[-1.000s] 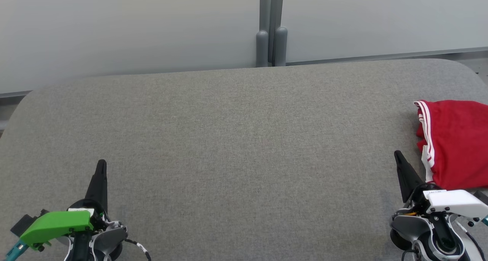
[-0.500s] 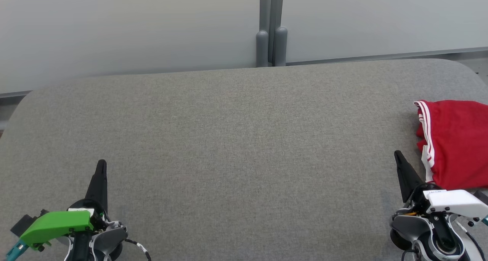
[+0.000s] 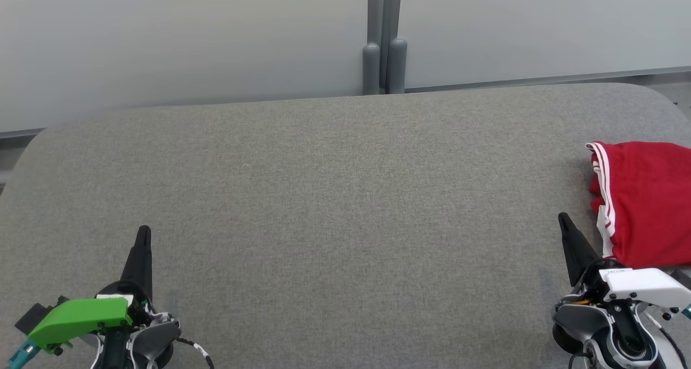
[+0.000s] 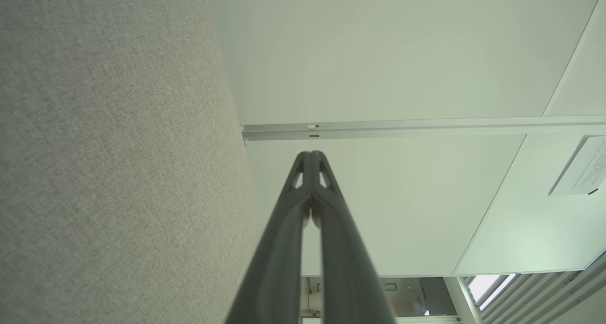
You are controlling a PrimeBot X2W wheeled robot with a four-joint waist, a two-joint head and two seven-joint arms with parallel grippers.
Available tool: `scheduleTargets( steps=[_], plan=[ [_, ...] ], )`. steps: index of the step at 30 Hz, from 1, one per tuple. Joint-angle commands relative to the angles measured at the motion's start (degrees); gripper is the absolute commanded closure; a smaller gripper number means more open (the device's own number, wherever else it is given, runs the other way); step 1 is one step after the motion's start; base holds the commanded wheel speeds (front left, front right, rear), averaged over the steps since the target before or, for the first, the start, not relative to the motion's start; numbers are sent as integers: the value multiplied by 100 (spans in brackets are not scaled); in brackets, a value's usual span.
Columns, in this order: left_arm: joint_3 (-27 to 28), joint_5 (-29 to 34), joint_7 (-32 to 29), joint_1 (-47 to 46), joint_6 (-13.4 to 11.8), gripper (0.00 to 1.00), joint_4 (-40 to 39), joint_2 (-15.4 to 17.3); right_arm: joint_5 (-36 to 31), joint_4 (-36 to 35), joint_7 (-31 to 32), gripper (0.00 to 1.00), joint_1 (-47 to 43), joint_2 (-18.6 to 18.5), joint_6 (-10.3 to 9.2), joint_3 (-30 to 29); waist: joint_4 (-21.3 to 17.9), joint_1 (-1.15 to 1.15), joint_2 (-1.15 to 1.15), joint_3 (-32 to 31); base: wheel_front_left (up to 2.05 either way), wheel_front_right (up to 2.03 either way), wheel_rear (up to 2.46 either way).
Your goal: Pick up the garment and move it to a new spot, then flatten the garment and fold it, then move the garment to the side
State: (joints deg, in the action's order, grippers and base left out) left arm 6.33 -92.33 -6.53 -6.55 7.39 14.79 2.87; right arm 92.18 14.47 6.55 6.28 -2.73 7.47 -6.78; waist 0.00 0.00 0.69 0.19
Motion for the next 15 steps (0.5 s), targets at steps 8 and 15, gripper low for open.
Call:
scheduleTargets(
  steps=[8,15],
  plan=[
    [16,-7,-19,-75,18,100,-22,-2,33,-18,22,100,64,-29,4,4,0,0,-69,0,0,0,0],
    [16,-7,-19,-75,18,100,-22,-2,33,-18,22,100,64,-28,4,4,0,0,-69,0,0,0,0]
  ],
)
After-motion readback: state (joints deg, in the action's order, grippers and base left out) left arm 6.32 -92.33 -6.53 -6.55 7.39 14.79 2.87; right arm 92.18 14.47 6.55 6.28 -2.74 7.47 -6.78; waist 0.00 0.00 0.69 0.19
